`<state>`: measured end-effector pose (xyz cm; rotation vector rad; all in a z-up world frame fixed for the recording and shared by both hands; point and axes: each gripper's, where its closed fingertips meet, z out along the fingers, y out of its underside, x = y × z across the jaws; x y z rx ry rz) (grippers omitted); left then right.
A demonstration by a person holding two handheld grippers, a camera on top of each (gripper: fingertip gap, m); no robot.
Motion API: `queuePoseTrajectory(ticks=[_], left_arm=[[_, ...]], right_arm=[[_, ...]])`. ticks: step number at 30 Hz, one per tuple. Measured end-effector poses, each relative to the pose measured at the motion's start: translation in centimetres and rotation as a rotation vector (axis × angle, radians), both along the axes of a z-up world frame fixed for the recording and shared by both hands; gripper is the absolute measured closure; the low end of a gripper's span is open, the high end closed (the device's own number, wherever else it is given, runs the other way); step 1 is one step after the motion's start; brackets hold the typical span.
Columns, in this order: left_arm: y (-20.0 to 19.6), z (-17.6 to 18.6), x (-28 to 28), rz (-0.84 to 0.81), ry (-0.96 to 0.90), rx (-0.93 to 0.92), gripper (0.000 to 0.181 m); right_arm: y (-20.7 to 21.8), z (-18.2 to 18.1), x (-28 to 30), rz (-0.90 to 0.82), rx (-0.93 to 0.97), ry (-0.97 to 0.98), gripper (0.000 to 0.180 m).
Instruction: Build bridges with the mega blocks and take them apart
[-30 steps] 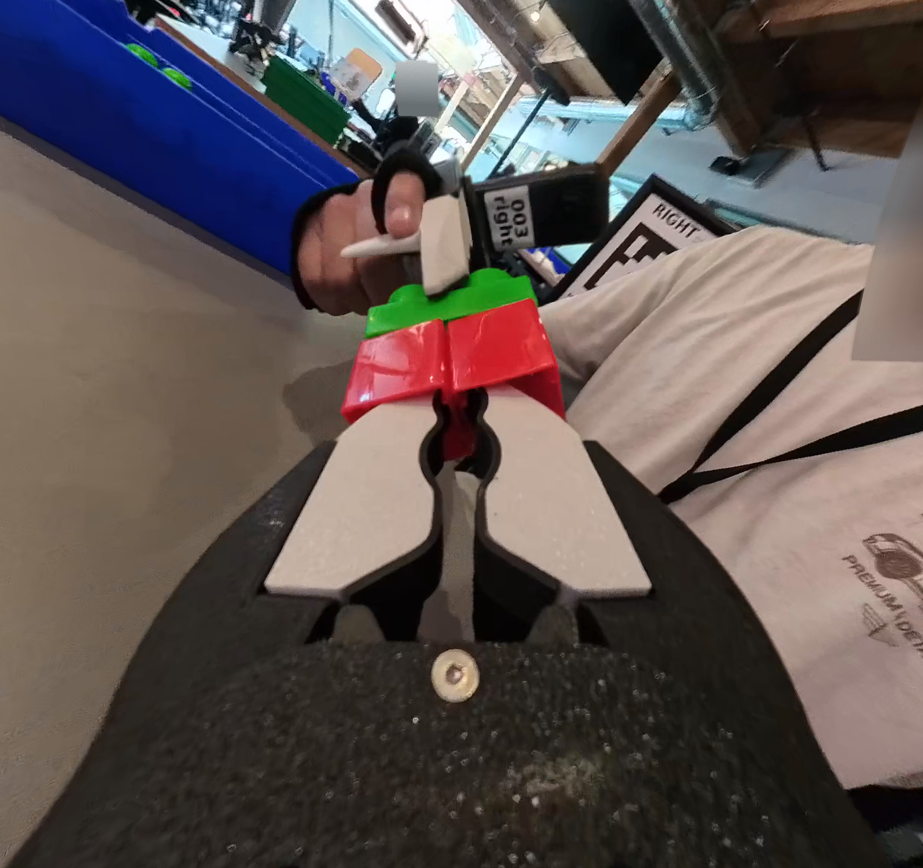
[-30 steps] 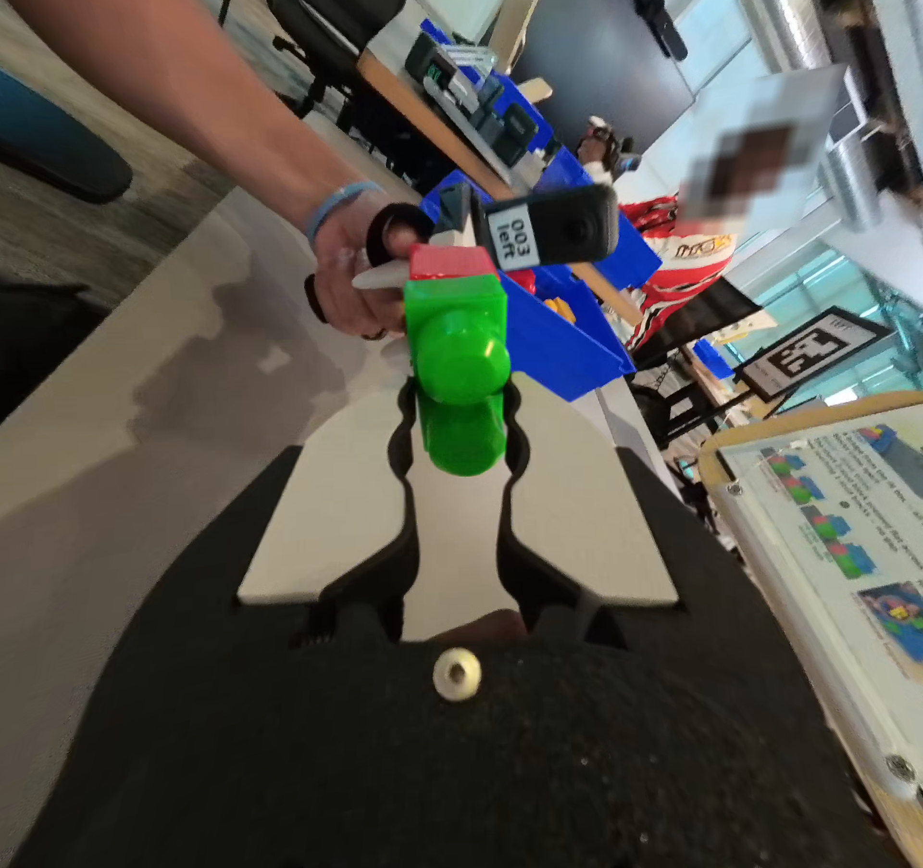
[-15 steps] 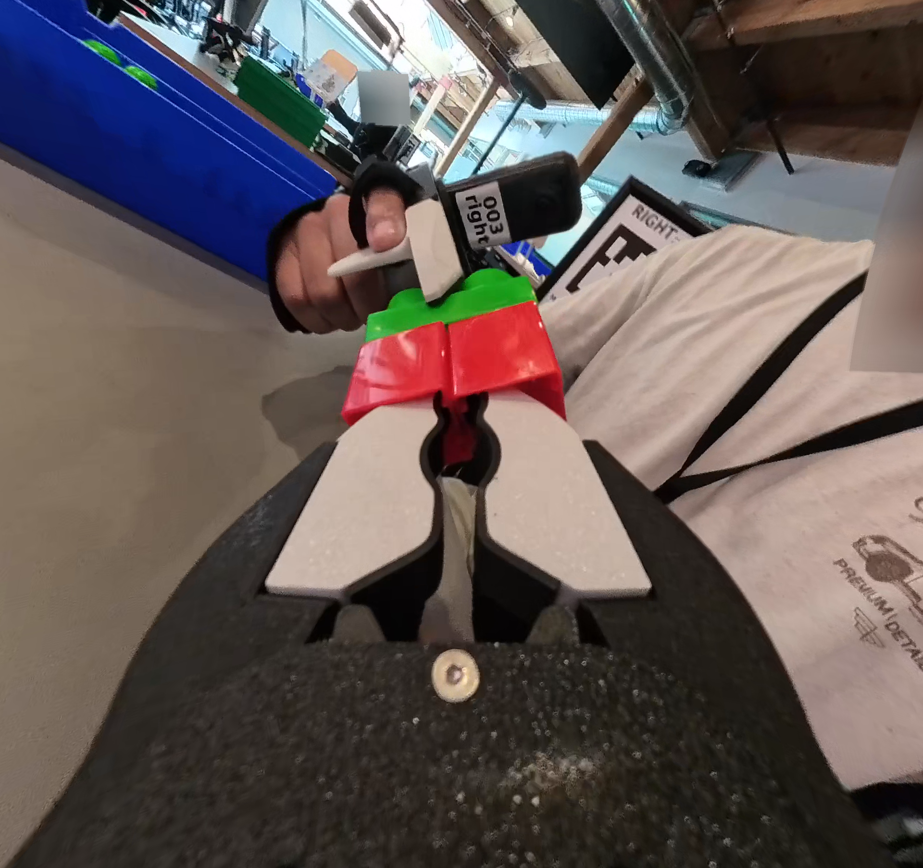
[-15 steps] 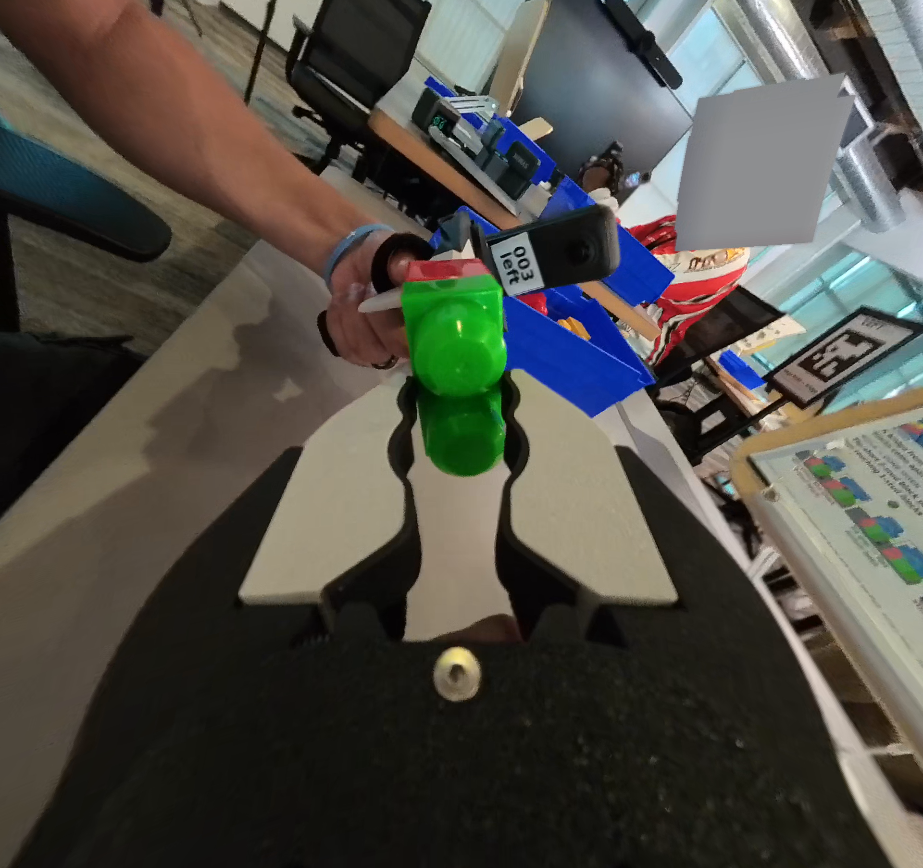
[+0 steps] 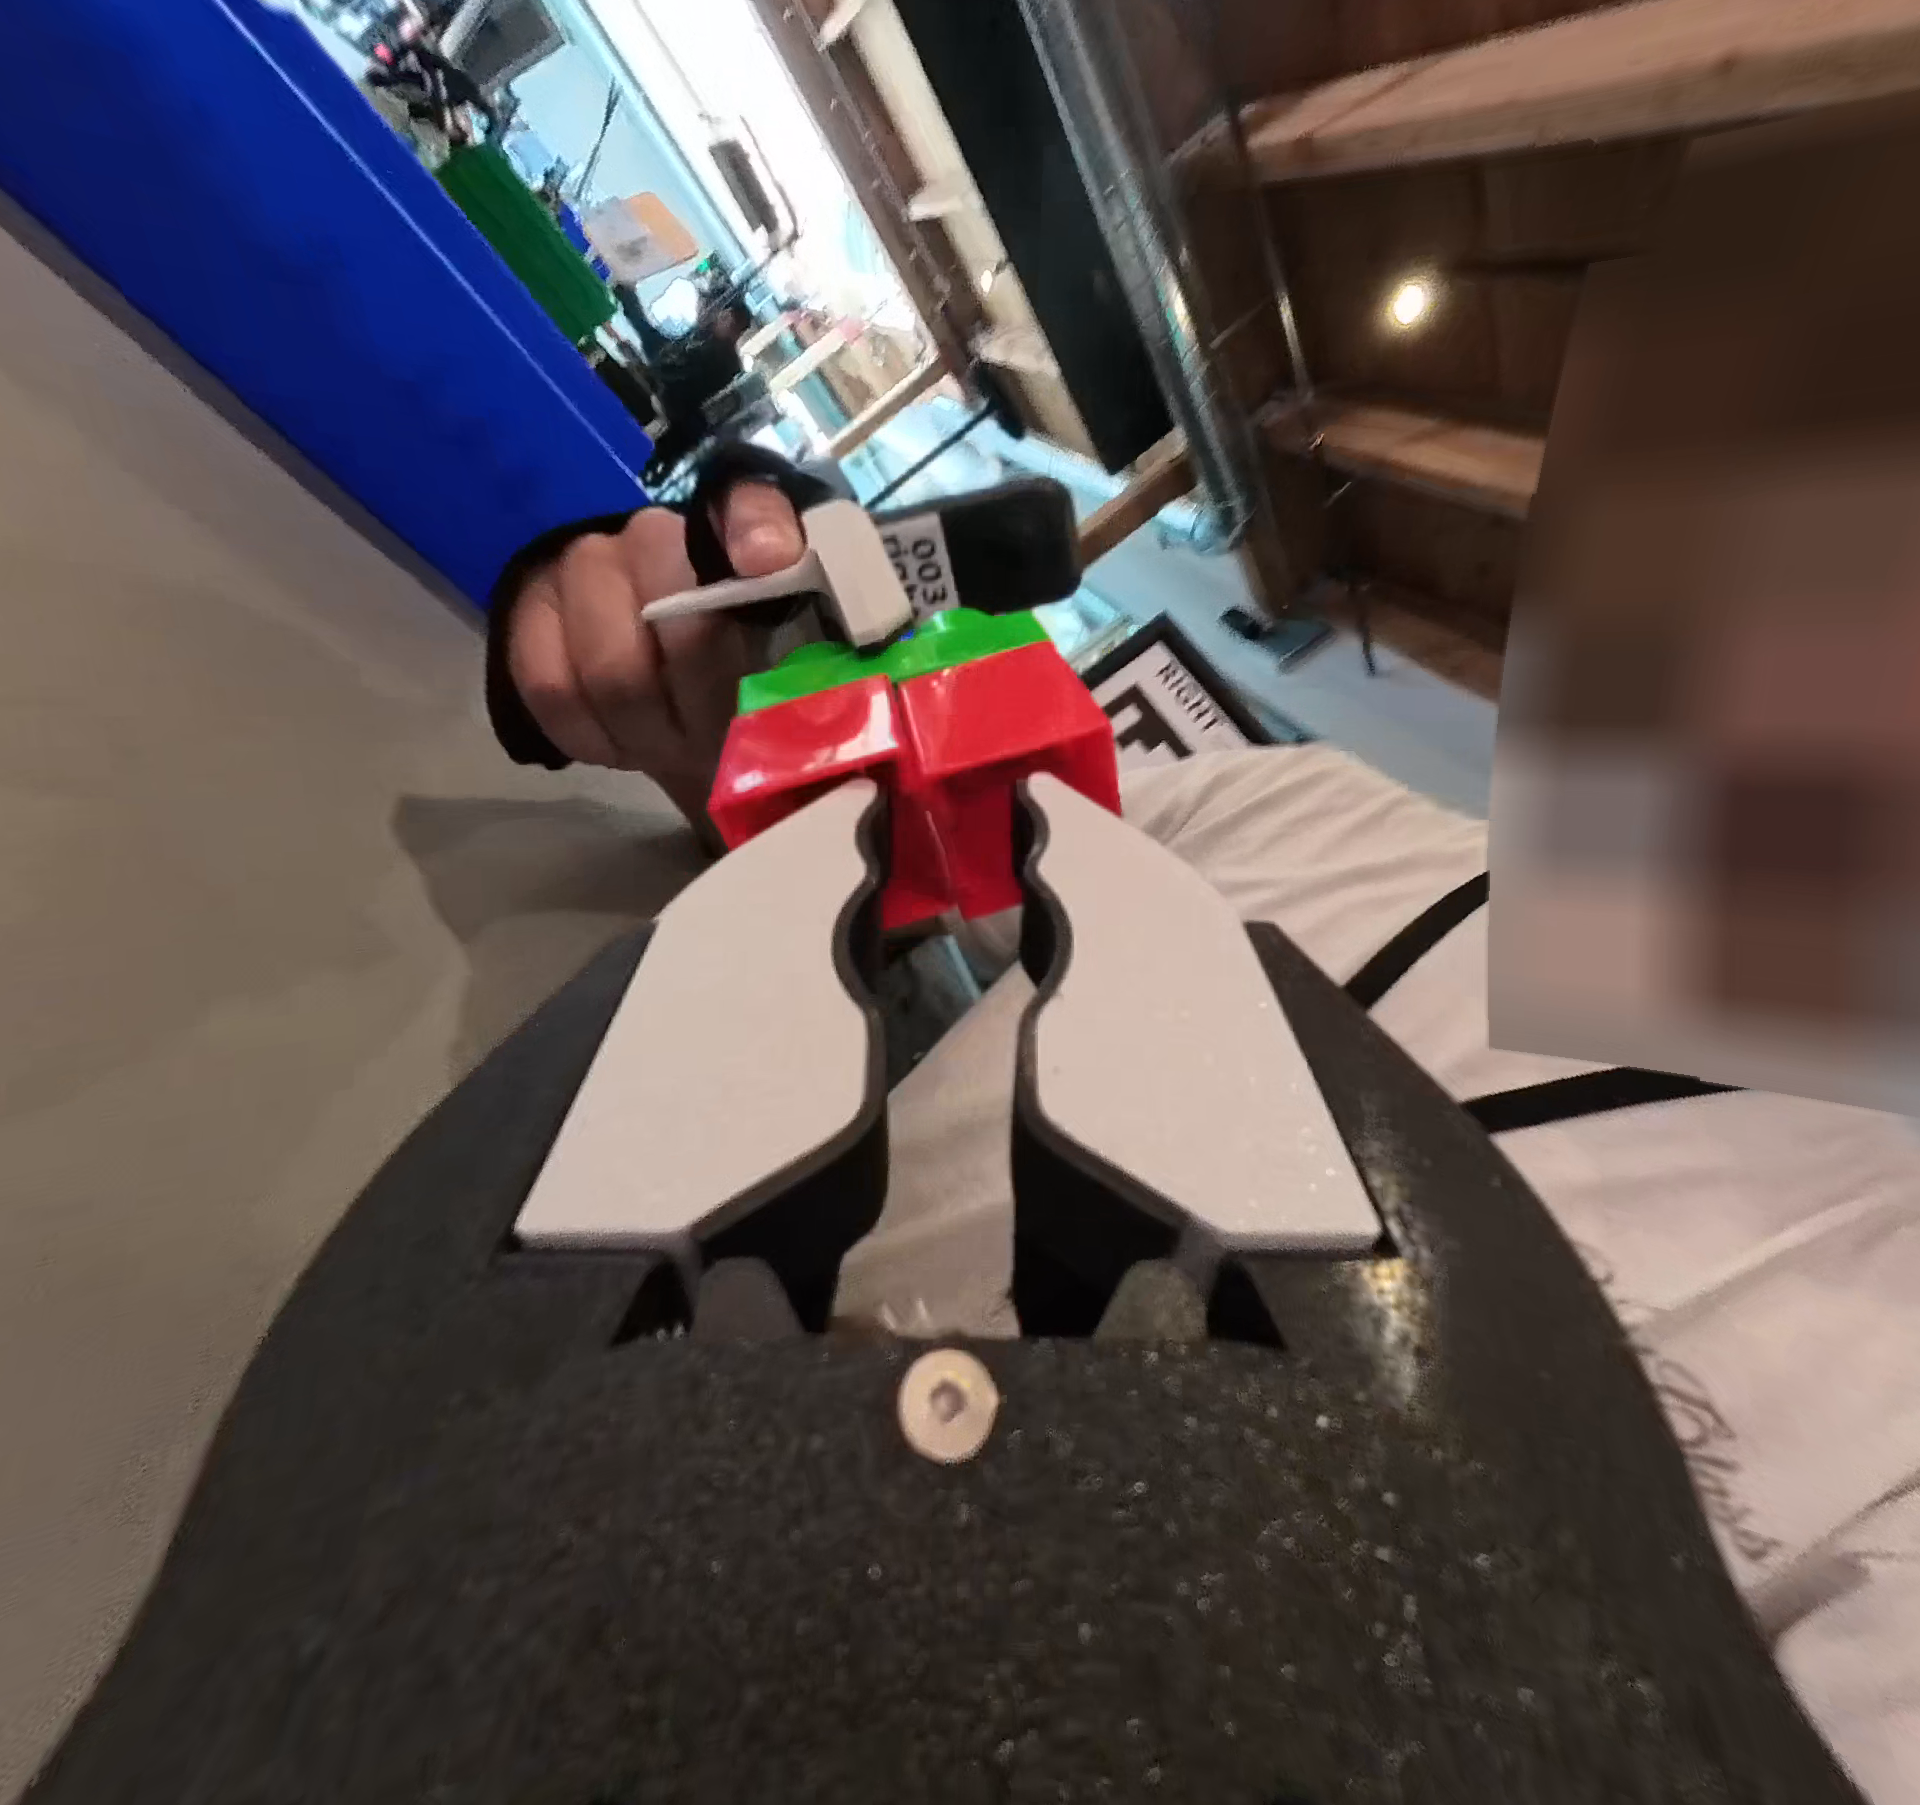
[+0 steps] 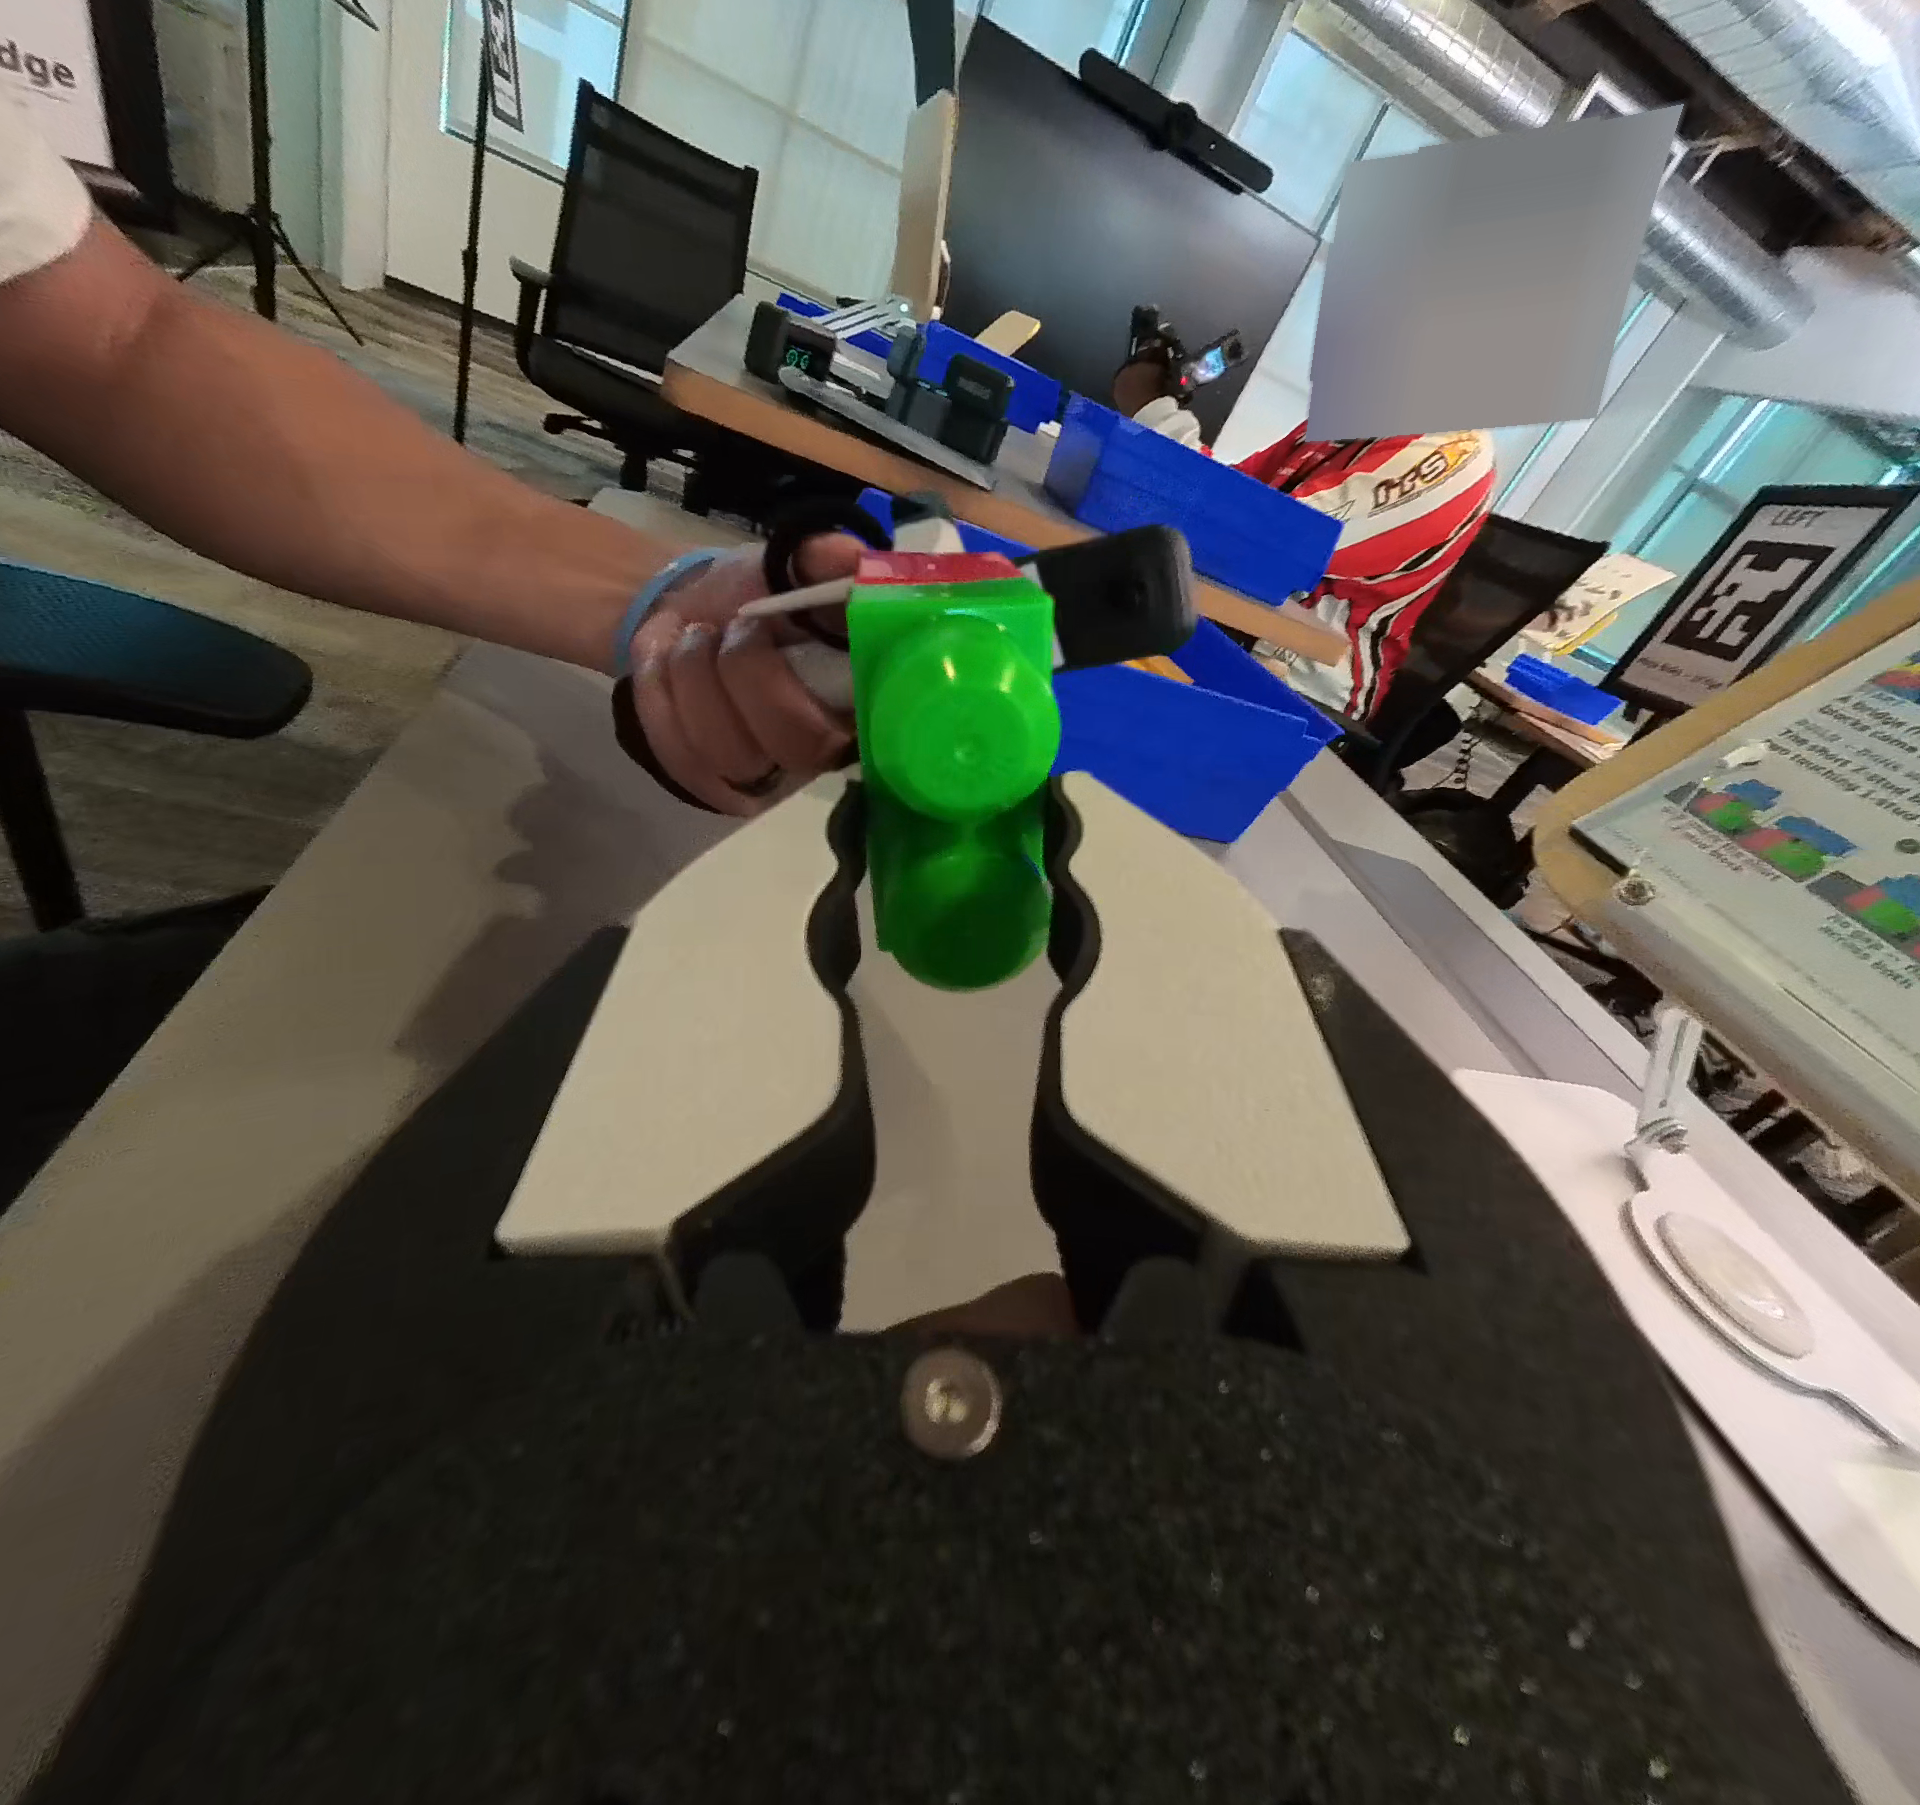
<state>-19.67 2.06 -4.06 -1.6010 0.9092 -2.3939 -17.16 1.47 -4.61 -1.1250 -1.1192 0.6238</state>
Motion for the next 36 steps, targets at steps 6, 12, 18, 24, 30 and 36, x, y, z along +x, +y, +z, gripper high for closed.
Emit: queuePoseTrajectory(ticks=[6, 12, 18, 24, 30, 36], left_arm=[[1.4, -0.5, -1.3, 0.089, 0.024, 0.083, 0.157], [3.0, -1.5, -0.9, 0.331, 0.216, 0.711, 0.125], [2.9, 0.0, 0.0, 0.394, 0.234, 0.924, 0.121], [1.9, -0.1, 0.4, 0.330, 0.194, 0.881, 0.146], [1.3, 0.0, 0.7, 0.312, 0.165, 0.872, 0.147], [1.0, -0.1, 1.1, 0.303, 0.147, 0.846, 0.147]], right_arm=[[1.4, 0.1, 1.2, 0.049, -0.252, 0.138, 0.147], [2.5, 0.0, 1.4, 0.162, -0.625, 0.263, 0.147], [2.5, -0.6, 0.5, 0.118, -0.640, 0.197, 0.147], [1.8, -1.1, 0.3, 0.136, -0.618, 0.153, 0.147], [1.2, -1.9, 0.0, 0.179, -0.662, 0.141, 0.147], [0.9, -2.6, 0.0, 0.180, -0.670, 0.128, 0.147]])
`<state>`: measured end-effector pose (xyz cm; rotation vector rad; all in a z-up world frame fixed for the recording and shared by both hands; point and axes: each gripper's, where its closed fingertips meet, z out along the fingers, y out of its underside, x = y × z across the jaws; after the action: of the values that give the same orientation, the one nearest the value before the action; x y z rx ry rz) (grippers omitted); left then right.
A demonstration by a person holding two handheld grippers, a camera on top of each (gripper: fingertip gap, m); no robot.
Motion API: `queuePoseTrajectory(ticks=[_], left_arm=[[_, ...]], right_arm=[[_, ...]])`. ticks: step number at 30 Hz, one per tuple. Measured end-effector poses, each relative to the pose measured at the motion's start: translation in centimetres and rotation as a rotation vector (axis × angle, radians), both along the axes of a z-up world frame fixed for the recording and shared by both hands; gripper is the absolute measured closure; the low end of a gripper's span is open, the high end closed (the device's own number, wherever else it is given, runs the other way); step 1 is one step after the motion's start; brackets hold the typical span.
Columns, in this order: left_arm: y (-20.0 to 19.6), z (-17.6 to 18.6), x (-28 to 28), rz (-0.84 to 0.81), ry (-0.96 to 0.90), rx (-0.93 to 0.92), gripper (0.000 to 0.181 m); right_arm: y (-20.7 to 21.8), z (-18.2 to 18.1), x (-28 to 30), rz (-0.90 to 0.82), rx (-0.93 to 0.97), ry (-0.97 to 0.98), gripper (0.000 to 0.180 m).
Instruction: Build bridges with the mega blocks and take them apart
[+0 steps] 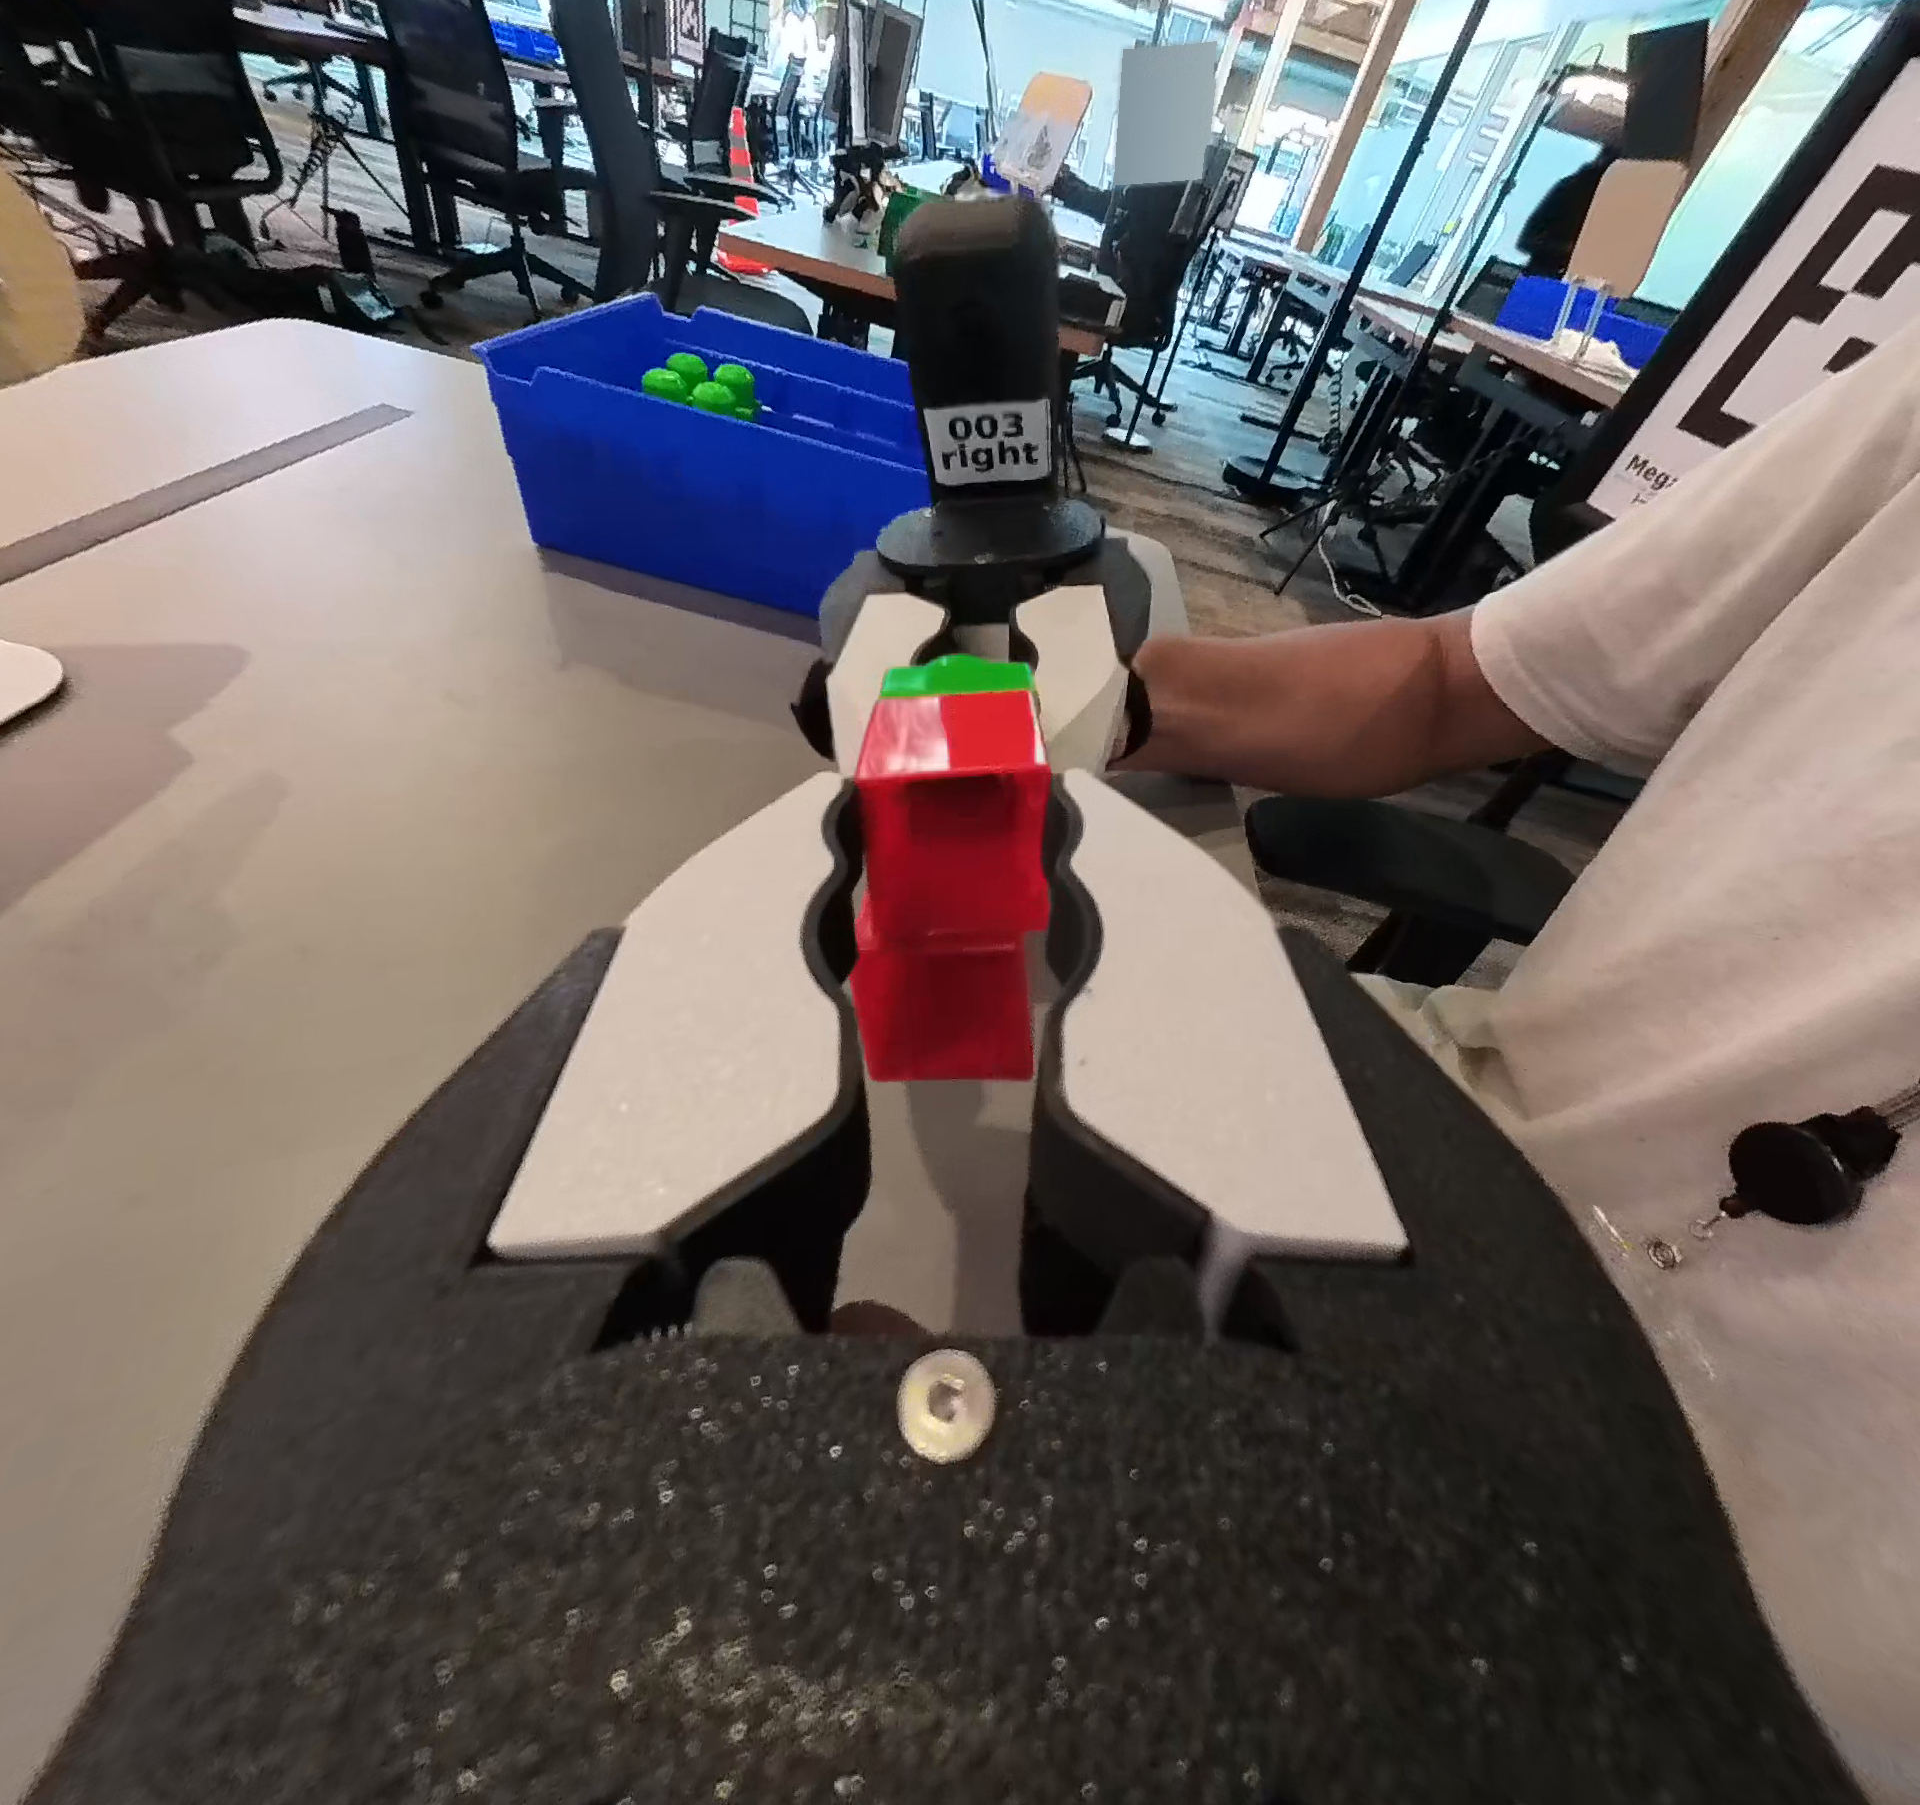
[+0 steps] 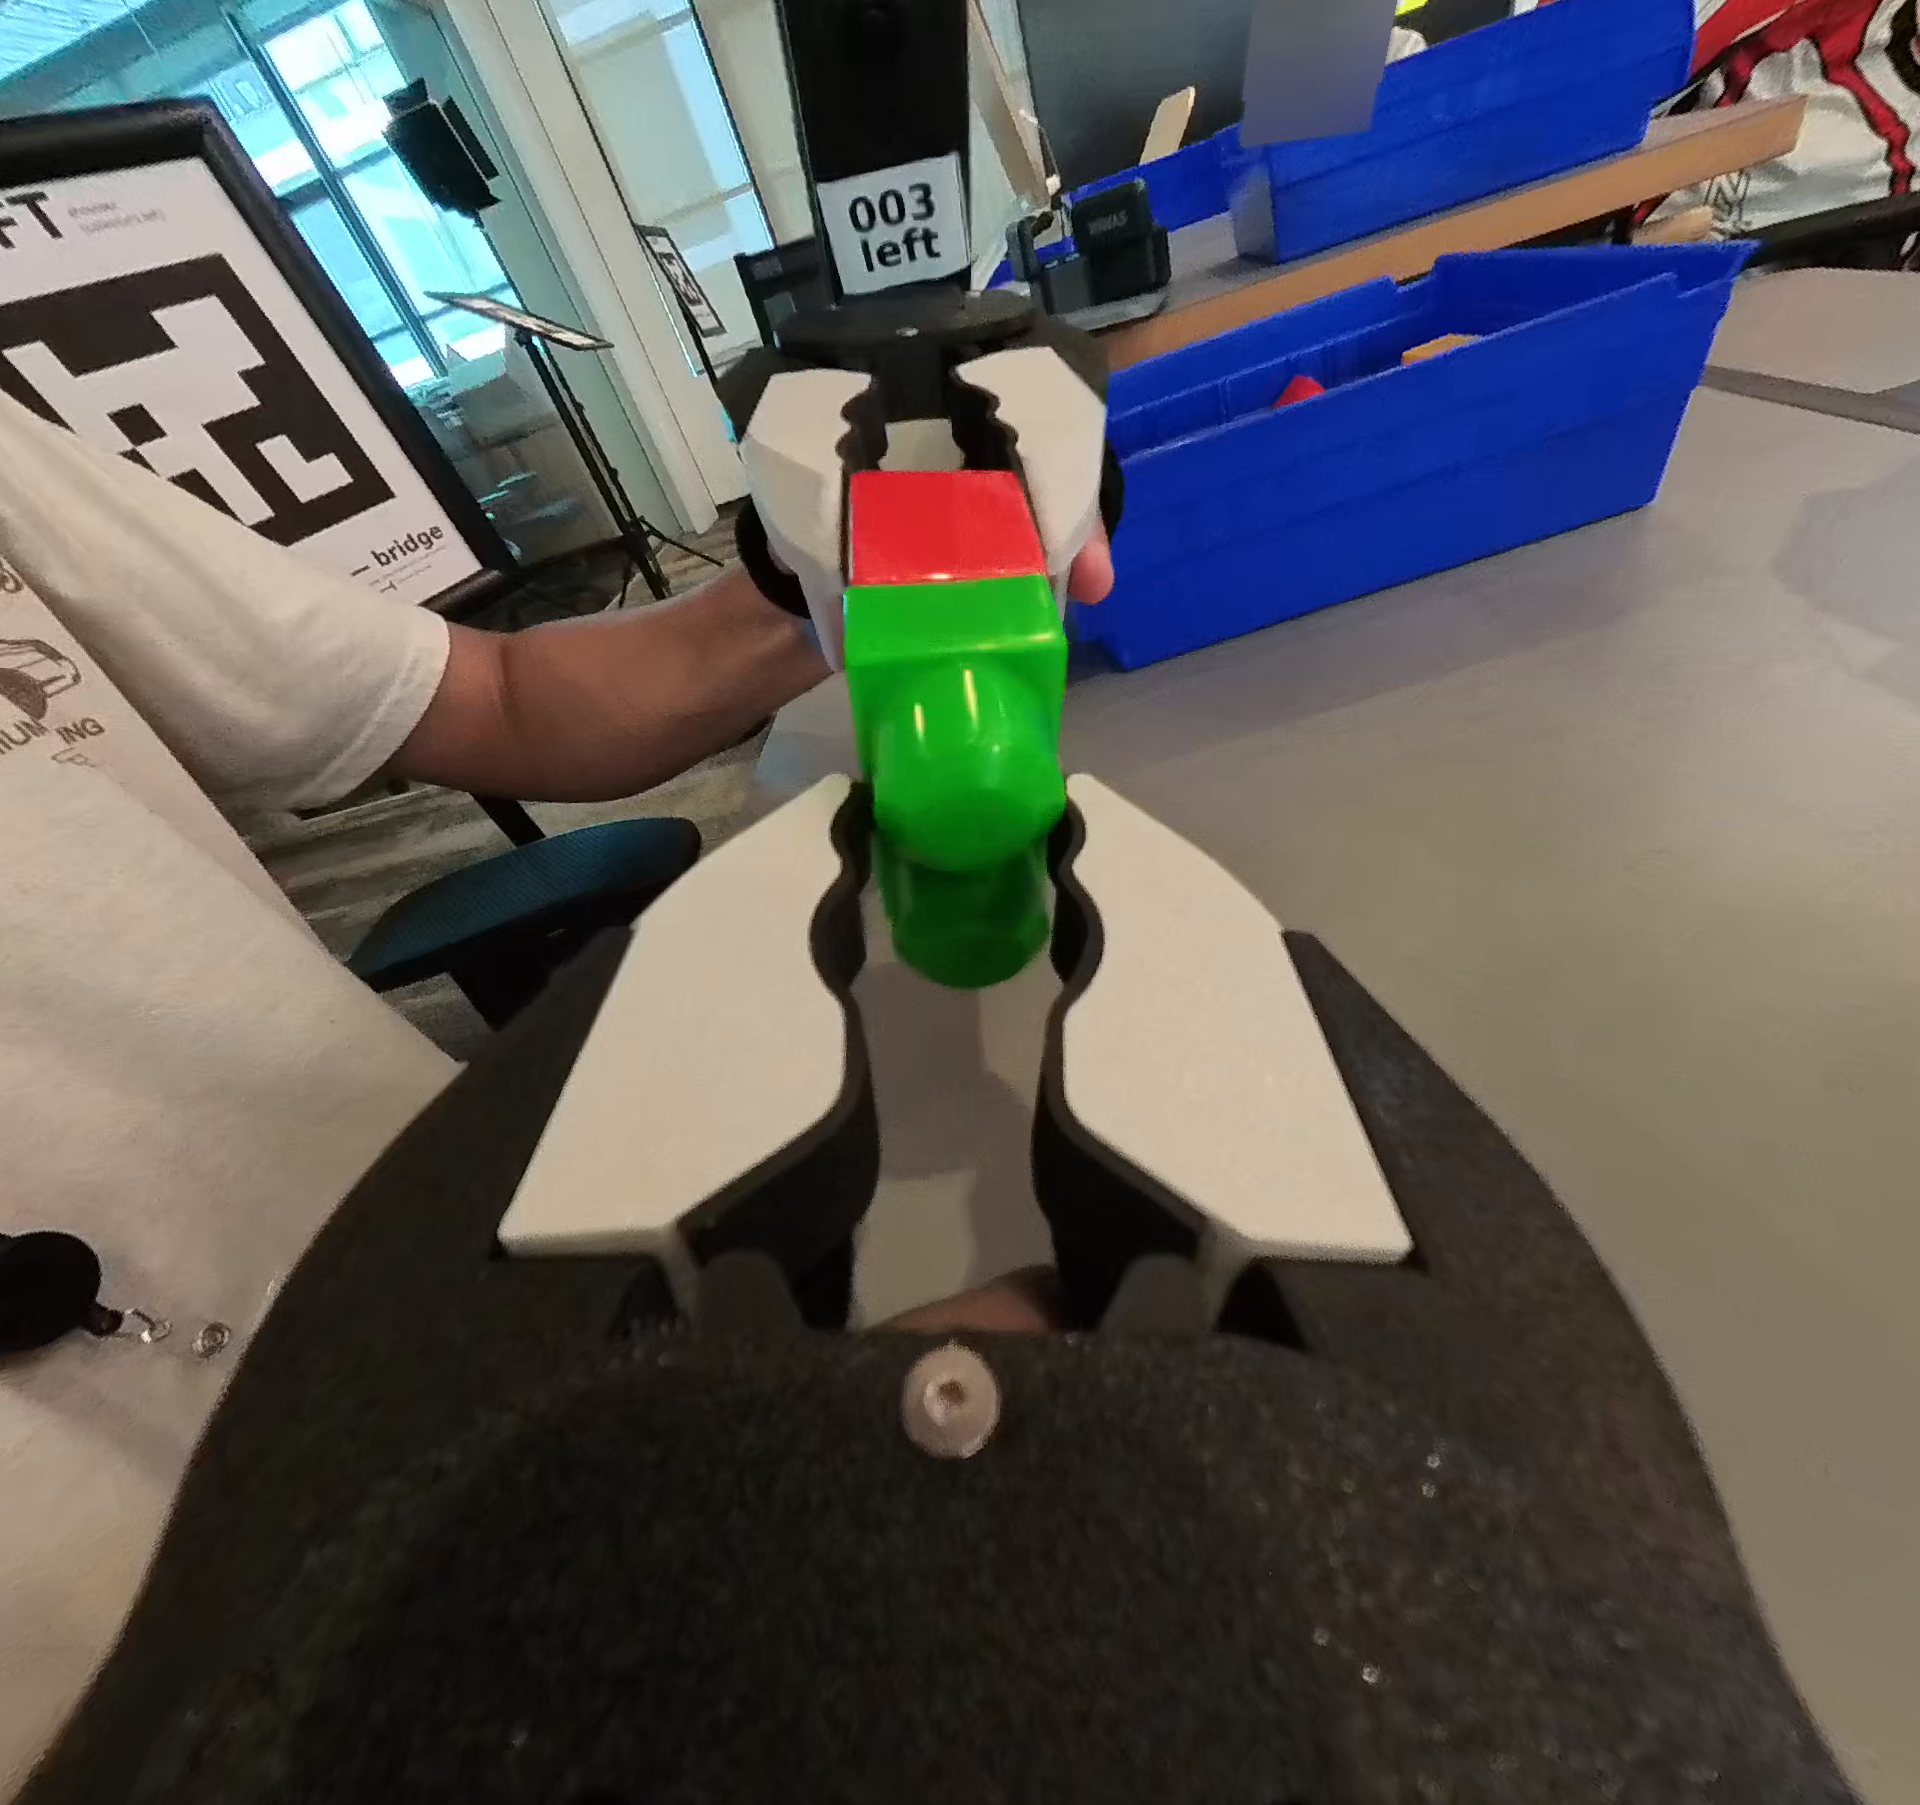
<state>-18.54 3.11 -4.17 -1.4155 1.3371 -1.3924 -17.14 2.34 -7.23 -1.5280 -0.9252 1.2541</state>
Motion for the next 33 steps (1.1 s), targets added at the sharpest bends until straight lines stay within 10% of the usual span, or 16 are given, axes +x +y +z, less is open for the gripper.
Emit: queuePoseTrajectory(ticks=[14, 33], left_arm=[[-0.1, -0.2, -1.8, -0.003, -0.014, -0.103, 0.117], [-0.5, -1.6, -0.8, -0.014, -0.050, -0.147, 0.146]], right_arm=[[1.0, 1.7, 0.9, -0.006, -0.052, 0.138, 0.147], [0.4, 3.0, -0.3, 0.003, -0.075, 0.163, 0.137]])
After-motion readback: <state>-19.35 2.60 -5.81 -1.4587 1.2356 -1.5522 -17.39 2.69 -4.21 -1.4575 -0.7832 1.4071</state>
